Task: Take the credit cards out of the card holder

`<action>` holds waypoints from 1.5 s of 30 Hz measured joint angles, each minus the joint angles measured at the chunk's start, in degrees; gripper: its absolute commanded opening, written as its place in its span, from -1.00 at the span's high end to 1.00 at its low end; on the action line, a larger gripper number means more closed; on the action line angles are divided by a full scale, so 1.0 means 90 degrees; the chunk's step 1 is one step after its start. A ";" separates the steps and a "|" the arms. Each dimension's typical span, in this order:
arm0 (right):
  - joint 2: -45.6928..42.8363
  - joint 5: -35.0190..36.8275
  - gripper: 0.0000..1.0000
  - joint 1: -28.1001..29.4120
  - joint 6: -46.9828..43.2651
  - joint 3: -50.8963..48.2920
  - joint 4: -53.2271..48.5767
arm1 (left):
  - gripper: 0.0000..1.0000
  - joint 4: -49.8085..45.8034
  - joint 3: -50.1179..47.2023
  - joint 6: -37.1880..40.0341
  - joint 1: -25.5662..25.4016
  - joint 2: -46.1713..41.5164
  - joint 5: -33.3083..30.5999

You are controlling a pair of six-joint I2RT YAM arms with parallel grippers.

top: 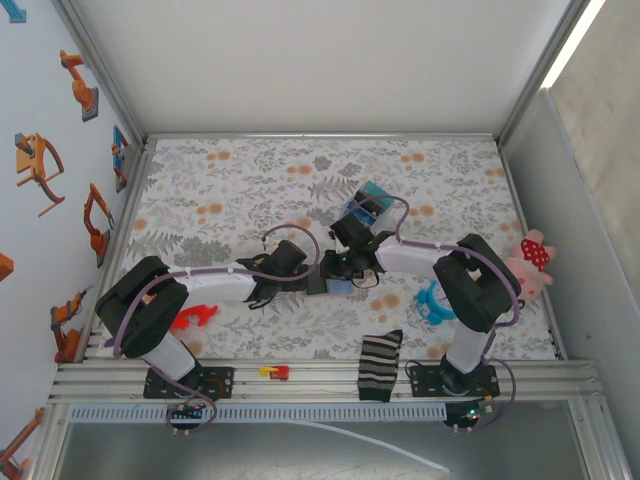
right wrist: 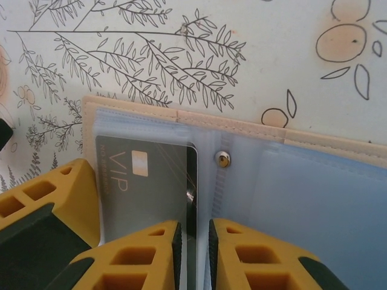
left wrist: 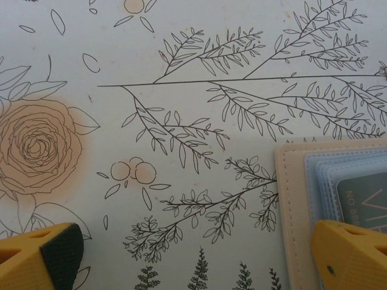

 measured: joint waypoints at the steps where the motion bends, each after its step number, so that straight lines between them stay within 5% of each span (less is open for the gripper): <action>1: 0.0010 -0.0010 0.61 0.0000 0.0002 -0.0007 0.0017 | -0.94 -0.0002 0.0000 0.0000 -0.0002 0.0000 0.0000; 33: 0.0044 -0.0461 0.66 -0.0141 0.0243 -0.0376 0.0721 | -0.94 -0.0100 0.0070 -0.0007 -0.0090 0.0061 -0.0056; 45: -0.0036 -0.1418 0.71 -0.0534 0.0891 -0.1321 0.2501 | -0.94 -0.0192 0.0090 -0.0015 -0.0090 0.0061 -0.0124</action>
